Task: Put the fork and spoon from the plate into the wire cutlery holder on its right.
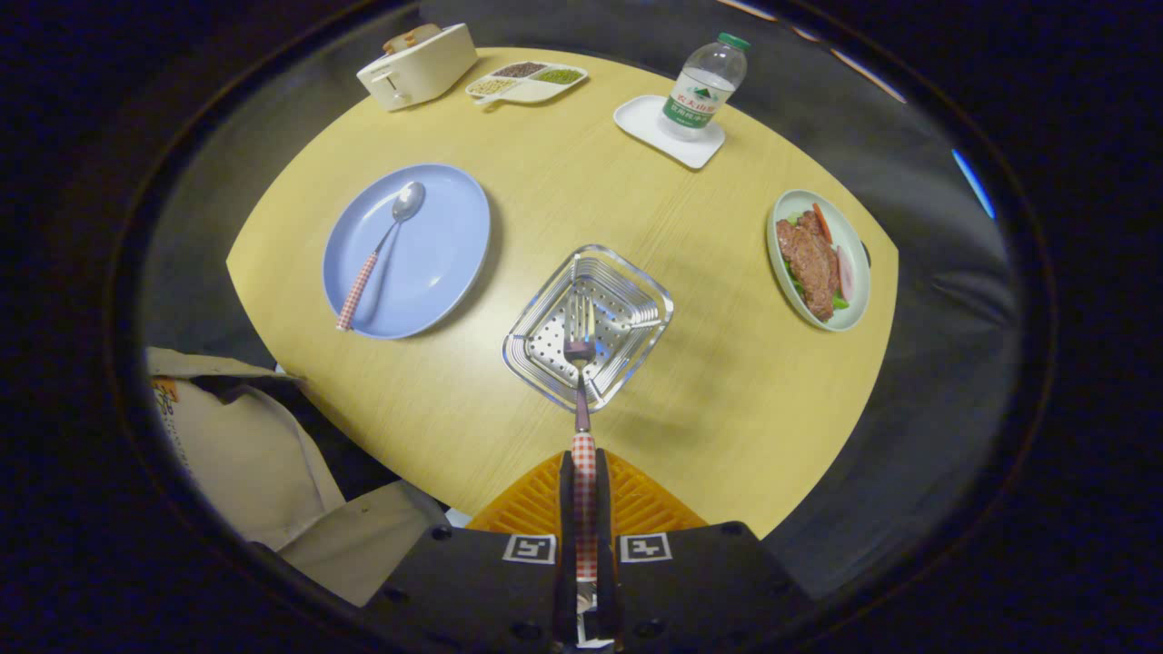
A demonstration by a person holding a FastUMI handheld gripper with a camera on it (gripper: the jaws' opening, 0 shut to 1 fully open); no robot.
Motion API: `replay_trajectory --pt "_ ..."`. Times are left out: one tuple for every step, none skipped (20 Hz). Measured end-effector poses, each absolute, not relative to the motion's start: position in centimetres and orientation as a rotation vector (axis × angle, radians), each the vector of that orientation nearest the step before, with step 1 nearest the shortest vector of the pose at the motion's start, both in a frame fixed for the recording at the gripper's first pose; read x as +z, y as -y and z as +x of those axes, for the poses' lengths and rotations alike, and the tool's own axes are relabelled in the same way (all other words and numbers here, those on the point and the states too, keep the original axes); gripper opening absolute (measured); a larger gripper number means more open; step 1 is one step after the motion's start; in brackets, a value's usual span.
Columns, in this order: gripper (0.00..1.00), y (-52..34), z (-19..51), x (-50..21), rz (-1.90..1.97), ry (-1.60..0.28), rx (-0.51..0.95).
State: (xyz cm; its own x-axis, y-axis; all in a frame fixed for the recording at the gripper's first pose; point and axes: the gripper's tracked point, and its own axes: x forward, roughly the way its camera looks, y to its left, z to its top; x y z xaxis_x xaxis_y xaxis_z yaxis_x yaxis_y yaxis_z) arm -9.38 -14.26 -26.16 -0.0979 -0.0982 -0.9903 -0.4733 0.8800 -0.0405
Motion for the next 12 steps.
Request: replay_trajectory --pt "0.12 14.4 -9.3 -26.3 -0.454 -1.665 0.333" --pt "0.12 14.4 -9.1 -26.6 -0.461 -1.672 0.334" --pt "0.12 14.4 -9.0 -26.7 -0.466 -1.681 0.334" --pt "0.12 14.4 -9.0 -26.9 -0.469 -1.690 0.334" --pt "0.12 14.5 -8.9 -26.9 -0.470 -1.702 0.333" --pt "0.12 14.5 -8.8 -27.1 -0.468 -1.711 0.330" --pt "0.12 14.4 -8.7 -27.2 -0.466 -1.718 0.331" --pt "0.12 14.3 -8.8 -27.3 -0.462 -1.730 0.330" --pt "0.12 14.2 -8.7 -27.4 -0.456 -1.735 0.330" --pt "0.13 14.1 -8.7 -27.5 -0.454 -1.738 0.331" --pt "0.14 14.1 -8.8 -27.6 -0.454 -1.748 0.333" --pt "0.15 14.0 -8.7 -27.5 -0.450 -1.747 0.330"
